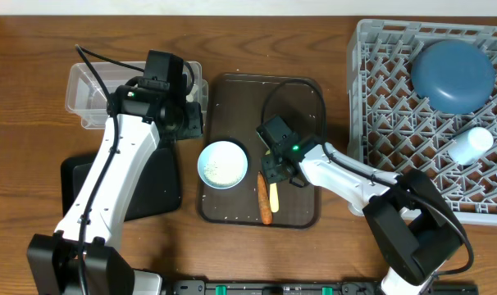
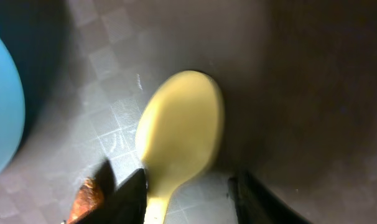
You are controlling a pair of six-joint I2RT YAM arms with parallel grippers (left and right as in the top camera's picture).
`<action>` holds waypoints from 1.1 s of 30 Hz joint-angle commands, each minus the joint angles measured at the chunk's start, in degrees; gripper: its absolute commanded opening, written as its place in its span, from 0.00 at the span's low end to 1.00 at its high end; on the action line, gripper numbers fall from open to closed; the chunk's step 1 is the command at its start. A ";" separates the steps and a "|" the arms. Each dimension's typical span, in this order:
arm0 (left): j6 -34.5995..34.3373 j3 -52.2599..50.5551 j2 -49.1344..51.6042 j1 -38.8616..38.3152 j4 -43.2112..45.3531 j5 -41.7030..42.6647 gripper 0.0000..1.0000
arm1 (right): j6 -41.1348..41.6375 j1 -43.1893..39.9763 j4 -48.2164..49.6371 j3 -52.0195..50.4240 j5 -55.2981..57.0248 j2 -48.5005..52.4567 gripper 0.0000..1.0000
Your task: Sort waste into correct bins and load items into the dishwasher rack
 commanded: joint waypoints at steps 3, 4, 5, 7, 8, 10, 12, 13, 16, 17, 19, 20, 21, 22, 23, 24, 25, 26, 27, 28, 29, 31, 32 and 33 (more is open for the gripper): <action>0.55 -0.52 -0.24 0.24 0.00 -0.50 0.46 | 3.34 0.72 -2.14 -0.44 -0.50 2.56 0.21; 0.55 -0.52 -0.24 0.24 0.00 -0.50 0.46 | 3.41 0.59 -2.38 -0.44 -0.52 2.56 0.18; 0.55 -0.52 -0.24 0.24 0.00 -0.50 0.46 | 3.96 0.46 -2.62 -0.44 -0.50 2.56 0.17; 0.55 -0.52 -0.24 0.24 0.00 -0.50 0.46 | 4.44 0.13 -2.97 -0.44 -0.55 2.56 0.14; 0.55 -0.52 -0.24 0.24 0.00 -0.50 0.46 | 4.42 0.02 -2.99 -0.44 -0.52 2.56 0.12; 0.55 -0.52 -0.24 0.24 0.00 -0.50 0.46 | 4.42 -0.22 -2.97 -0.44 -0.55 2.56 0.05; 0.55 -0.52 -0.24 0.24 -0.02 -0.50 0.46 | 4.39 -0.33 -2.99 -0.44 -0.57 2.56 0.01; 0.55 -0.52 -0.24 0.24 -0.02 -0.50 0.46 | 4.39 -0.35 -2.99 -0.44 -0.68 2.56 0.01; 0.55 -0.52 -0.24 0.24 0.00 -0.50 0.46 | 4.37 -0.42 -3.06 -0.44 -1.05 2.56 0.01; 0.55 -0.52 -0.24 0.24 0.00 -0.50 0.46 | 4.37 -0.42 -3.21 -0.44 -1.16 2.56 0.01; 0.55 -0.52 -0.24 0.24 0.00 -0.50 0.46 | 4.37 -0.42 -3.58 -0.42 -1.16 2.54 0.01; 0.55 -0.52 -0.24 0.24 0.00 -0.50 0.46 | 4.37 -0.46 -3.82 -0.33 -1.16 2.51 0.01; 0.55 -0.52 -0.24 0.24 0.00 -0.50 0.46 | 4.37 -0.50 -4.15 -0.11 -1.18 2.29 0.01; 0.55 -0.52 -0.24 0.24 -0.02 -0.50 0.46 | 4.35 -0.52 -4.59 0.17 -1.16 2.05 0.01; 0.55 -0.52 -0.24 0.24 0.00 -0.50 0.46 | 4.31 -0.61 -5.40 0.72 -1.16 1.57 0.01; 0.55 -0.52 -0.24 0.24 0.00 -0.50 0.46 | 4.00 -0.74 -6.10 1.20 -1.16 1.09 0.01; 0.55 -0.52 -0.24 0.24 0.00 -0.50 0.46 | 3.43 -0.90 -6.69 1.68 -1.16 0.59 0.01; 0.55 -0.52 -0.24 0.24 0.00 -0.50 0.46 | 2.54 -1.14 -7.37 2.23 -1.16 -0.20 0.01; 0.55 -0.52 -0.24 0.24 0.00 -0.50 0.46 | 1.84 -1.40 -7.93 2.73 -1.16 -0.90 0.01; 0.55 -0.52 -0.24 0.24 0.00 -0.50 0.46 | 1.25 -1.66 -8.39 3.15 -1.16 -1.46 0.01; 0.55 -0.52 -0.24 0.24 0.00 -0.50 0.46 | 0.90 -1.99 -8.96 3.58 -1.18 -2.03 0.01; 0.55 -0.52 -0.24 0.24 0.00 -0.50 0.46 | 0.20 -2.51 -10.03 4.20 -1.79 -2.64 0.01; 0.55 -0.52 -0.24 0.24 0.00 -0.50 0.46 | 0.04 -2.73 -10.47 4.33 -2.32 -2.78 0.01; 0.55 -0.52 -0.24 0.24 0.00 -0.50 0.46 | 0.02 -2.91 -10.78 4.35 -2.62 -2.80 0.01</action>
